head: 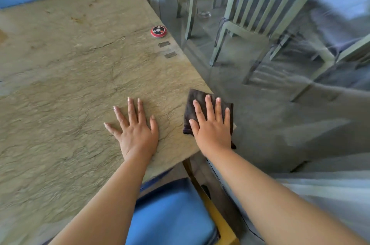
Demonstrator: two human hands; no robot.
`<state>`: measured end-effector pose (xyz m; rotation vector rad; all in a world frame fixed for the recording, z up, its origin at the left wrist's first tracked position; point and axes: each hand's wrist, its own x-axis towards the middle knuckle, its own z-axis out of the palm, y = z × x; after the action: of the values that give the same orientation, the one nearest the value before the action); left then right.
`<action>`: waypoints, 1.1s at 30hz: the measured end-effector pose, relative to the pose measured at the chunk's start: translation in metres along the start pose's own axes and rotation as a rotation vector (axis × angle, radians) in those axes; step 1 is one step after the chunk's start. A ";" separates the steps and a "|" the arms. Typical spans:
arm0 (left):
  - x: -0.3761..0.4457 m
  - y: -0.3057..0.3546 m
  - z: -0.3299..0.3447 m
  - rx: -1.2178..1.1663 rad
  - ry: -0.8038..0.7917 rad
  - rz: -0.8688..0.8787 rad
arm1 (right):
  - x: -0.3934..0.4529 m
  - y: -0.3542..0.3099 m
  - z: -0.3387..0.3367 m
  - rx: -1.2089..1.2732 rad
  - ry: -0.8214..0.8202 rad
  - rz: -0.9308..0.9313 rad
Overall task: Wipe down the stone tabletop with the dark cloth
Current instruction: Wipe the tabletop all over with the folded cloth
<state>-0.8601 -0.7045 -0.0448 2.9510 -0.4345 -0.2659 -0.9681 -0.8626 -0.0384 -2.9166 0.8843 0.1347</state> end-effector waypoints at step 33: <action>-0.005 -0.054 -0.025 -0.139 -0.031 0.155 | 0.058 -0.042 -0.013 -0.005 -0.197 -0.130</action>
<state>-0.8452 -0.6487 -0.0291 2.7631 -0.6193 -0.3104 -0.8956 -0.8608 -0.0292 -2.8906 0.6641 0.4065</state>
